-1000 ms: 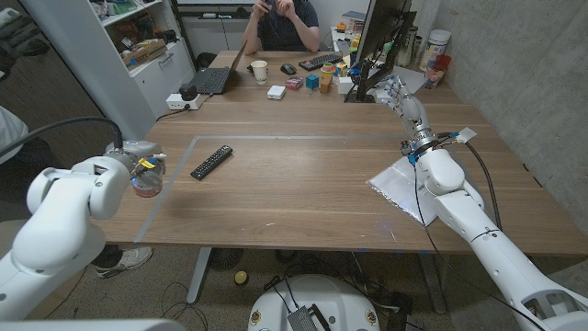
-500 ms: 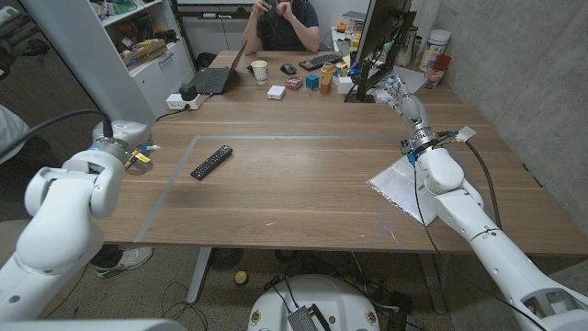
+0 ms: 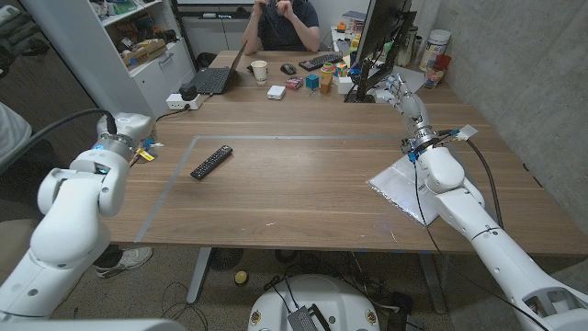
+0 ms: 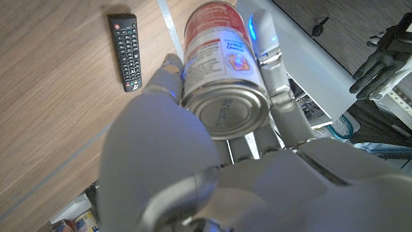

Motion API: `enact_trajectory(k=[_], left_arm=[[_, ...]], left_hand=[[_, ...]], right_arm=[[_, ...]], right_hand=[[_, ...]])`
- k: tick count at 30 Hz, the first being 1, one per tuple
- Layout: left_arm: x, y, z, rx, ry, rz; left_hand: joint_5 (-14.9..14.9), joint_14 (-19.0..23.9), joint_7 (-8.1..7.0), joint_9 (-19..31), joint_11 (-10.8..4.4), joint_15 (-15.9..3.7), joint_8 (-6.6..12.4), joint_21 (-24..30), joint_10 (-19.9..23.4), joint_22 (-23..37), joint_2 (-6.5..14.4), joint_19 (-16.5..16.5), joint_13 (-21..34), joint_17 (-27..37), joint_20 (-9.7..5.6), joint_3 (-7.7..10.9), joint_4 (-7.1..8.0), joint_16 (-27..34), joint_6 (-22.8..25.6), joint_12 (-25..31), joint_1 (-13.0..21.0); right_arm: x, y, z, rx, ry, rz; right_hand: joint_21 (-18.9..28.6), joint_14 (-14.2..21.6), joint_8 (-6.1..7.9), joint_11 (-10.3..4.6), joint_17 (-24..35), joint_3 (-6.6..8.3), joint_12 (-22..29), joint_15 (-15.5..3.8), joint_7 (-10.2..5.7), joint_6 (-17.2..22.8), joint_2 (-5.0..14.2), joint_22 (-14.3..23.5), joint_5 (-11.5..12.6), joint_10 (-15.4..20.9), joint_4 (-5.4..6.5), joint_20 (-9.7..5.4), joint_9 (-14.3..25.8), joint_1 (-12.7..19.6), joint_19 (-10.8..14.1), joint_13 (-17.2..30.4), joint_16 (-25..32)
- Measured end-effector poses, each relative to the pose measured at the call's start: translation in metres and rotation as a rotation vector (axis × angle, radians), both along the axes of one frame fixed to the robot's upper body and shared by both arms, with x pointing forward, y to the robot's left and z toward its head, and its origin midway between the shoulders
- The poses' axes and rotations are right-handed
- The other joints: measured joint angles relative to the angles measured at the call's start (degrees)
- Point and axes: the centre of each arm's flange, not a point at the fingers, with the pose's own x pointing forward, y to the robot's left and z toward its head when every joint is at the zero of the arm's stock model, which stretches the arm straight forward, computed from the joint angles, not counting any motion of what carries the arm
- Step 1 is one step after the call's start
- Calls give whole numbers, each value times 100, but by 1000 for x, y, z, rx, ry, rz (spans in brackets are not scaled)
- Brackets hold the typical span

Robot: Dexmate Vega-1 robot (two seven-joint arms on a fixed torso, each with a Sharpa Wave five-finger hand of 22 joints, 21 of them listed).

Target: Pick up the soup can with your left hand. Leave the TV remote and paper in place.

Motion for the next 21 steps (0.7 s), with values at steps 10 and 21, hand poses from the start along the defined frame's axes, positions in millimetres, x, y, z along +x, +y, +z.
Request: enact_trajectory(k=[10, 21], left_arm=[[2, 0, 6, -70, -46, -104], [-8, -3, 27, -83, -107, -139]], left_hand=[[0, 54, 1, -2, 30, 15, -44, 67, 95, -26, 74, 0, -53, -36, 0, 0, 0, -62, -1, -1, -74], [-1, 72, 1, -30, 18, 30, -72, 105, 209, -26, 113, 0, -65, -73, 0, 0, 0, -109, -1, -24, -113]], right_arm=[[3, -4, 6, -2, -2, -11], [11, -6, 10, -13, 3, -9]], right_hand=[[0, 0, 0, 0, 0, 0, 0, 0, 0, 0, 0, 0, 0, 0, 0, 0, 0, 0, 0, 0, 0], [0, 0, 0, 0, 0, 0, 0, 0, 0, 0, 0, 0, 45, 0, 0, 0, 0, 0, 1, 0, 0]])
